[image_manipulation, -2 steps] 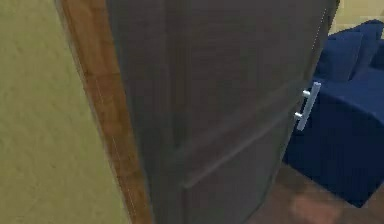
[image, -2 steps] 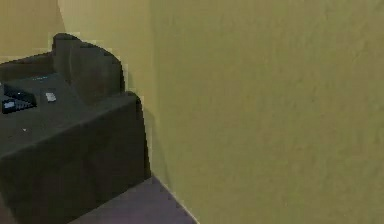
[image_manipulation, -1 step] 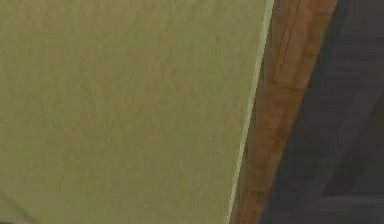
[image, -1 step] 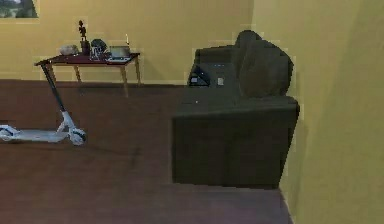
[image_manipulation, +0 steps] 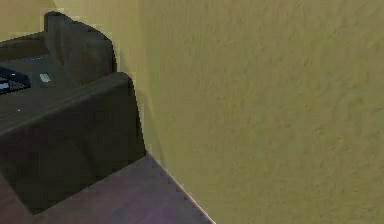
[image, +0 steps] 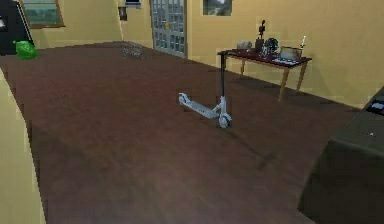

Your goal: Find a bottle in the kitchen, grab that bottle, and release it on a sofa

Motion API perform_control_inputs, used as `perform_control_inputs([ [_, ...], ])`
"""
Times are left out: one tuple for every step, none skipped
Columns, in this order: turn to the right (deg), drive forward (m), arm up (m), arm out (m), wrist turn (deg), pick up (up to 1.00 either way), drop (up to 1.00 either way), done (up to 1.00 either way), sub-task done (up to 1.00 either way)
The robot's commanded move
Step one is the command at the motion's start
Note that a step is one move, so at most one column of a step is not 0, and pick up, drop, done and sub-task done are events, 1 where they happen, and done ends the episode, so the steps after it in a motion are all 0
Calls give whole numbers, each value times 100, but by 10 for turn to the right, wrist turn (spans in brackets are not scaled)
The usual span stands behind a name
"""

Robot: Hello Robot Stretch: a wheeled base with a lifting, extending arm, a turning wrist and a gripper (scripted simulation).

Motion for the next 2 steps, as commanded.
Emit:
perform_control_inputs([
  [-90, 0, 0, 0, 0, 0, 0, 0, 0],
  [0, 45, 0, 0, 0, 0, 0, 0, 0],
])
